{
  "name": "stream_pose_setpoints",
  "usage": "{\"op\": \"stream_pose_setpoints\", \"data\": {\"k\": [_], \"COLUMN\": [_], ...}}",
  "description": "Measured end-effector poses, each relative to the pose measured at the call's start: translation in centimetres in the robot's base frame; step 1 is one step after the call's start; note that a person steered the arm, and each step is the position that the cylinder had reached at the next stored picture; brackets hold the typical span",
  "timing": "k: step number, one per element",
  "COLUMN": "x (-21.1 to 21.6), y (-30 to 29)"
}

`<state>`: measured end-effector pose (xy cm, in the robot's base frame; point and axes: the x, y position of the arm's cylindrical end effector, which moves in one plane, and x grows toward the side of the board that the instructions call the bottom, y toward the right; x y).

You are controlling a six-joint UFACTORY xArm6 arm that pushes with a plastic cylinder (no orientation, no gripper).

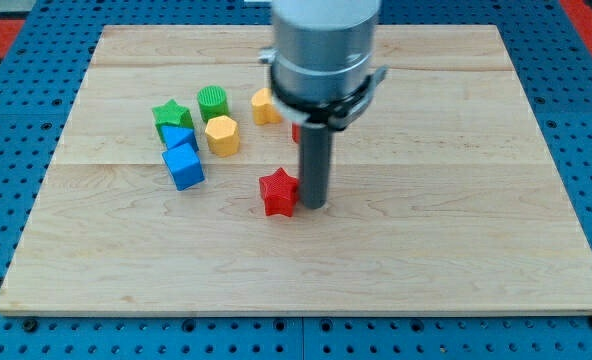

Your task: Push the red star to the bottom right of yellow hexagon

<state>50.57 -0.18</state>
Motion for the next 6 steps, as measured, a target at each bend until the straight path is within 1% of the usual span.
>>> {"op": "stream_pose_setpoints", "data": {"k": [1, 3, 4, 6], "x": [0.7, 1.9, -0.1, -1.8], "y": [-4.9, -7.1, -7.1, -3.6]}}
